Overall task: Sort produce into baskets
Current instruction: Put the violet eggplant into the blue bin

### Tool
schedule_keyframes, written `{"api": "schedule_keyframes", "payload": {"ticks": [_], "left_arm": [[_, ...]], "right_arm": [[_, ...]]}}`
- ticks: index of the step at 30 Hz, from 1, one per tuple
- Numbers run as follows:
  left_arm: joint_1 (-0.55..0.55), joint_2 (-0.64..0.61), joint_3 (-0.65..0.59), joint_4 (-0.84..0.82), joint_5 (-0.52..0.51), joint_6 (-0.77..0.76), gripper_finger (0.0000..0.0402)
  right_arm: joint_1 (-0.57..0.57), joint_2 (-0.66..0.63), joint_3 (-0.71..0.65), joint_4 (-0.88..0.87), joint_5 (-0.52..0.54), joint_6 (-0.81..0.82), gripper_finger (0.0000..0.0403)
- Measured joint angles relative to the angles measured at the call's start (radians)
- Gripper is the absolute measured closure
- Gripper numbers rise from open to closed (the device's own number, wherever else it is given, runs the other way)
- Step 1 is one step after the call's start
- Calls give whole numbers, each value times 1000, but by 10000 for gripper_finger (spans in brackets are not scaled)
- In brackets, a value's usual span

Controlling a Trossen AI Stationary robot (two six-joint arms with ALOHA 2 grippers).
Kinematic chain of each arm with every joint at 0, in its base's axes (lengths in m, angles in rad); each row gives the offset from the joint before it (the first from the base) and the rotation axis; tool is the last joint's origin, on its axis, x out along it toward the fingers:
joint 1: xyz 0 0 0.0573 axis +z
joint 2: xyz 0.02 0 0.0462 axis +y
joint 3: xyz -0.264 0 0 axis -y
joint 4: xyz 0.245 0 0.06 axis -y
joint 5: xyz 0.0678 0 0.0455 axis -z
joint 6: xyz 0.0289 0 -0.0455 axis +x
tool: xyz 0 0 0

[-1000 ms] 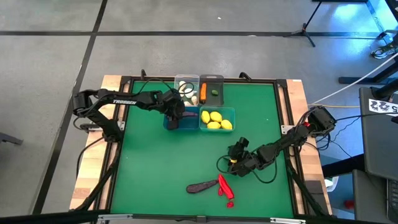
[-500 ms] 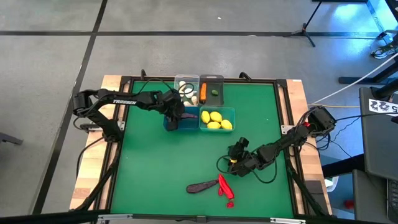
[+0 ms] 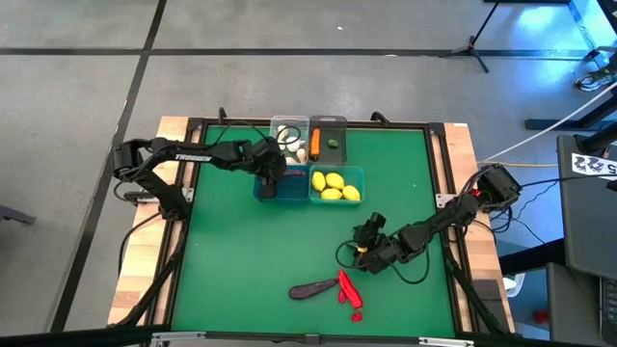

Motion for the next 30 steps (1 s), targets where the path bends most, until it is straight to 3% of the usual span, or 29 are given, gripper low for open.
{"api": "schedule_keyframes", "payload": {"ticks": [8,20,23,30], "left_arm": [[-10,0,0,4,-2,25,249],[-9,0,0,-13,26,-78,247],[-9,0,0,-35,74,-89,228],[-17,0,0,-34,46,-115,162]], "right_arm": [[0,0,0,0,0,0,123],[0,0,0,0,0,0,123],[0,0,0,0,0,0,123],[0,0,0,0,0,0,123]]}}
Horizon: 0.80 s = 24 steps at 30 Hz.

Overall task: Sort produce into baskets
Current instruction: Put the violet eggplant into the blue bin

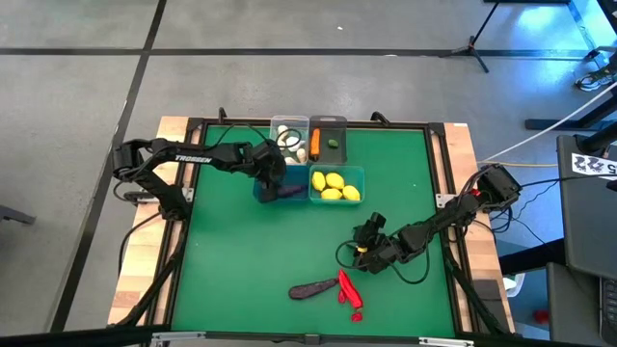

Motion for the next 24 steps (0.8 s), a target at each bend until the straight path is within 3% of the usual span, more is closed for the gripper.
{"api": "schedule_keyframes", "payload": {"ticks": [7,14,18,24], "left_arm": [[-3,0,2,9,-3,-23,155],[-45,-24,95,-84,-4,-52,158],[-110,-52,164,-132,13,-192,156],[-305,-60,210,-120,145,-432,159]], "right_arm": [[0,0,0,0,0,0,123],[0,0,0,1,0,0,123],[0,0,0,4,0,1,123],[0,0,0,8,3,2,123]]}}
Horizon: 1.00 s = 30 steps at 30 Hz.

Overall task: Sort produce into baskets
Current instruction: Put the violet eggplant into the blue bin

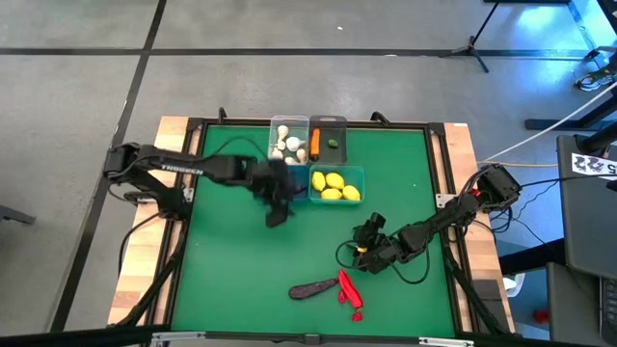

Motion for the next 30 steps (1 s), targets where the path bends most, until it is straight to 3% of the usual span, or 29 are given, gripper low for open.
{"api": "schedule_keyframes", "payload": {"ticks": [5,11,16,20,24,30], "left_arm": [[-231,5,0,132,-59,-92,160],[-461,5,0,381,-304,-160,160],[-560,5,0,535,-434,-161,160],[-594,28,9,680,-456,-139,160],[-607,115,101,627,-455,-106,160],[-560,264,327,329,-455,-185,160]], "right_arm": [[0,0,0,0,0,1,123],[0,0,0,0,0,2,123],[0,0,0,1,0,2,123],[0,0,0,1,-1,2,123],[0,0,0,4,-3,4,123],[0,0,0,5,-3,6,123]]}}
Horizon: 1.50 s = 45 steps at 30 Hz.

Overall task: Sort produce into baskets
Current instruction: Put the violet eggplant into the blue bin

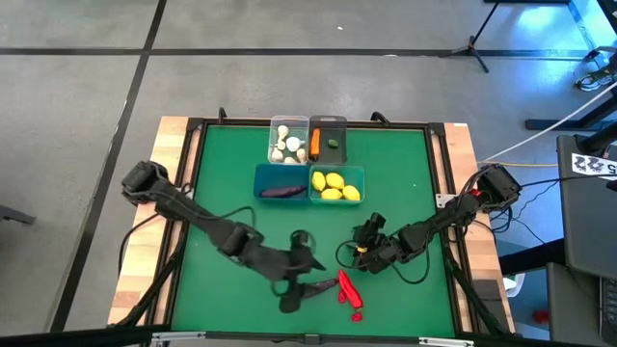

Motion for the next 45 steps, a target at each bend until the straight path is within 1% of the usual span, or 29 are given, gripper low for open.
{"api": "schedule_keyframes", "payload": {"ticks": [3,5,7,14,16,19,26,31,35,41,43,45], "left_arm": [[31,55,83,-151,0,-58,160],[50,86,115,-199,14,-91,160],[67,111,129,-204,34,-104,160],[89,216,131,-240,47,-106,160],[89,248,131,-256,74,-115,160],[86,292,131,-249,124,-153,160],[63,344,130,-232,126,-187,160],[46,364,132,-166,117,-178,160],[32,392,130,-169,132,-200,160],[37,395,131,-165,138,-204,160],[36,401,131,-160,151,-209,160],[37,414,131,-158,192,-209,160]], "right_arm": [[0,0,0,0,-12,0,123],[0,0,0,0,-28,0,123],[0,0,0,0,-33,0,123],[0,0,0,0,-34,0,123],[0,0,0,0,-34,0,123],[0,0,0,0,-34,0,123],[0,0,0,0,-35,0,123],[0,0,0,-1,-36,0,123],[0,0,0,-1,-43,0,123],[0,0,0,0,-43,0,123],[0,0,0,-1,-43,0,123],[0,0,0,-1,-43,0,123]]}}
